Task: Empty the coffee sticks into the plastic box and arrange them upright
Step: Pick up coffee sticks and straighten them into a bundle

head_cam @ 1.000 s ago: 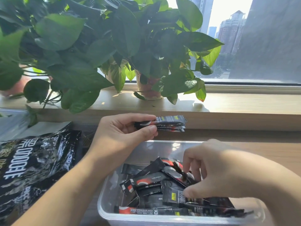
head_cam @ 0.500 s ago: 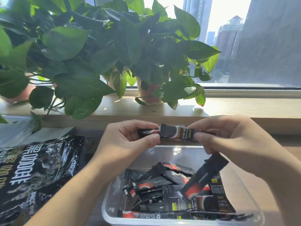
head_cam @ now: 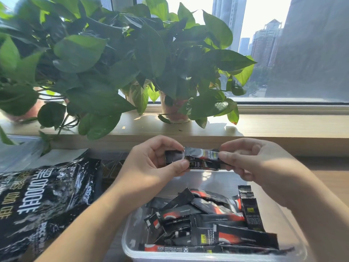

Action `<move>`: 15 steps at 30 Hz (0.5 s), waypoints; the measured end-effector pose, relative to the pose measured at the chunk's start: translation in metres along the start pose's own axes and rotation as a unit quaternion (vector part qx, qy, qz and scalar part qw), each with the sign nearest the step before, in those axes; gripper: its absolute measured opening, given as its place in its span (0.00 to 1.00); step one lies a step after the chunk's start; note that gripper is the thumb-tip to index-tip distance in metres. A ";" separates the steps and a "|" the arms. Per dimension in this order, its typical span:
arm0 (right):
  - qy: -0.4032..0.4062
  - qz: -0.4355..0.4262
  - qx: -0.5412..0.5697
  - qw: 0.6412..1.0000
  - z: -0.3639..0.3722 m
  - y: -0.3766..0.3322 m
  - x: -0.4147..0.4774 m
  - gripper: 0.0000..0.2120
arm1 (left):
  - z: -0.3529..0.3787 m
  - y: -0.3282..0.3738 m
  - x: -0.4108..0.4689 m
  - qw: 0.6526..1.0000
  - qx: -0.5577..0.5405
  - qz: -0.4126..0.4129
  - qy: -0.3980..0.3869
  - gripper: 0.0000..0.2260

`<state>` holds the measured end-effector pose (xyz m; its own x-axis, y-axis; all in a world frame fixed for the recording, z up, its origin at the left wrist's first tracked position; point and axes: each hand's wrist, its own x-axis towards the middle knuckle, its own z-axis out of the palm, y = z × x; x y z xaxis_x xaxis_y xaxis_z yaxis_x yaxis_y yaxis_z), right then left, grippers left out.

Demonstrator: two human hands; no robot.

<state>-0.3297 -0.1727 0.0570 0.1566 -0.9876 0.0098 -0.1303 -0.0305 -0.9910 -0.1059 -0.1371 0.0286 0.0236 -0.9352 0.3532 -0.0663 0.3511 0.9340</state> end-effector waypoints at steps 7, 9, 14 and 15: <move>0.009 -0.023 -0.067 0.997 0.013 0.003 -0.003 0.16 | 0.002 0.002 -0.001 0.999 -0.014 0.002 -0.039 0.20; 0.015 -0.043 -0.111 0.993 0.014 0.005 -0.004 0.15 | 0.003 0.003 -0.003 0.999 -0.011 -0.001 -0.036 0.14; 0.038 -0.188 -0.202 0.961 0.007 0.010 -0.003 0.19 | 0.003 0.005 -0.002 1.000 -0.019 -0.002 -0.011 0.11; 0.019 -0.221 -0.211 0.952 0.004 0.010 -0.004 0.20 | 0.003 0.006 -0.001 1.000 -0.022 -0.003 -0.003 0.11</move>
<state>-0.3273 -0.1689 0.0459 0.2530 -0.8683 0.4266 -0.4427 -0.4960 -0.7470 -0.1089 -0.1337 0.0338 0.0173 -0.9373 0.3480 -0.0225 0.3476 0.9374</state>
